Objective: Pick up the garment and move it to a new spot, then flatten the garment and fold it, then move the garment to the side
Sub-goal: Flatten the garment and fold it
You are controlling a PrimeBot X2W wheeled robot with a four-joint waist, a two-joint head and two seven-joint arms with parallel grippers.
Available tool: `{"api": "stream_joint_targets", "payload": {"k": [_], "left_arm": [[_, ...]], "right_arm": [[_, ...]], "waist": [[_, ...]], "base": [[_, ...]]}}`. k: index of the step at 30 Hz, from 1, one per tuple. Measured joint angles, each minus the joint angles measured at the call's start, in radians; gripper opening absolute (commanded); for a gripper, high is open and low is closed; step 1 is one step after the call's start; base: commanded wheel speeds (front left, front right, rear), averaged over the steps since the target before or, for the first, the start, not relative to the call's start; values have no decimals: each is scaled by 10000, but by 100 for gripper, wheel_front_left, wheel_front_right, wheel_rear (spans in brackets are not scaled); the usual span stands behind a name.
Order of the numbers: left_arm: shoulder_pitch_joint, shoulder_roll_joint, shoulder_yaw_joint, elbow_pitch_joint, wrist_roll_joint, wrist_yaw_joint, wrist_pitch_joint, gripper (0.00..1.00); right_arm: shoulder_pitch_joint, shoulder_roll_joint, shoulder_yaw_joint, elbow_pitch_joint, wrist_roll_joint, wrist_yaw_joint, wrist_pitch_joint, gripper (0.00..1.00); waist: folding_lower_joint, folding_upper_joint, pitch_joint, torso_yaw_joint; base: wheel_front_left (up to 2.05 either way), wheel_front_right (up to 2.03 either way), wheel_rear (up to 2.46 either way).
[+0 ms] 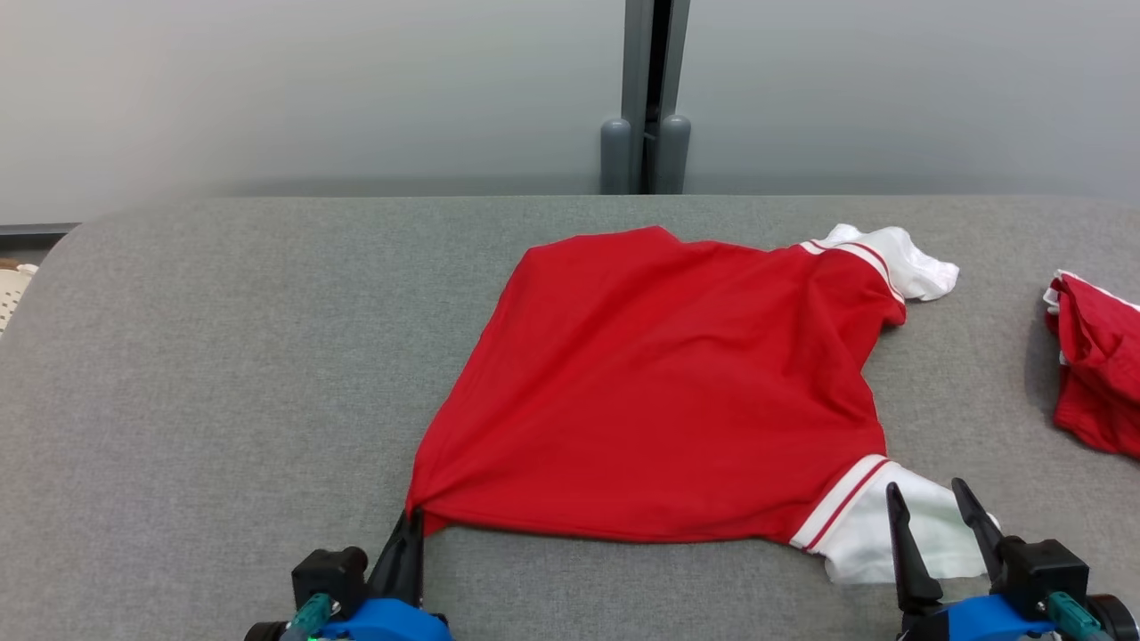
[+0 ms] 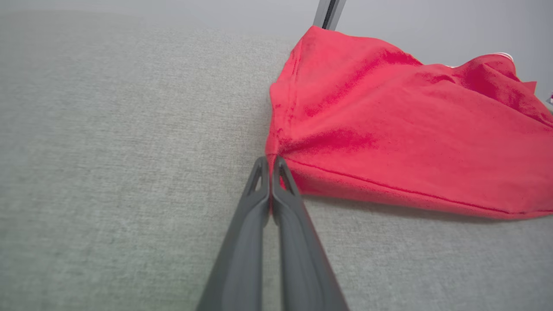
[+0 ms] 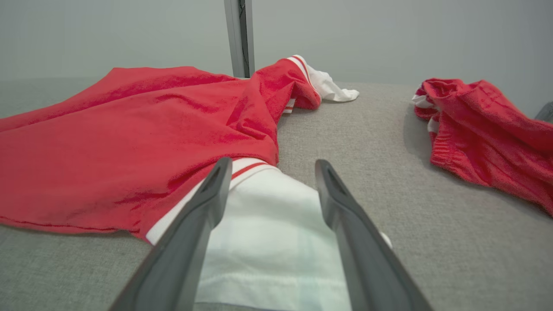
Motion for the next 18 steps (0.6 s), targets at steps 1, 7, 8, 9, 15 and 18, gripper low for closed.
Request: {"api": "stream_joint_targets", "payload": {"k": [1, 7, 8, 9, 15, 18], "left_arm": [[84, 21, 222, -59, 73, -8, 2, 0], [338, 159, 1394, -366, 508, -31, 2, 0], [367, 161, 1546, -393, 581, -100, 2, 1], [382, 167, 1616, -410, 688, -159, 2, 40], [605, 98, 1975, -550, 1145, -337, 2, 100], [814, 52, 2157, -744, 1306, -353, 2, 100]], "right_arm": [[4, -2, 67, 27, 46, 0, 0, 100], [89, 2, 366, 128, 148, 0, 0, 100], [106, 4, 401, 140, 155, 0, 0, 100], [110, 4, 426, 144, 173, 0, 0, 100], [218, 2, 602, 163, 305, 0, 0, 100], [229, 2, 665, 61, 322, 0, 0, 100]], "waist": [[0, 0, -47, 57], [1, 0, -292, 257], [0, 0, -320, 266], [0, 0, -344, 280], [0, 0, -472, 325], [0, 0, -515, 288]], "base": [[0, 0, 0], [0, 0, 0], [0, 0, 0], [0, 0, 0], [0, 0, 0], [0, 0, 0]]}}
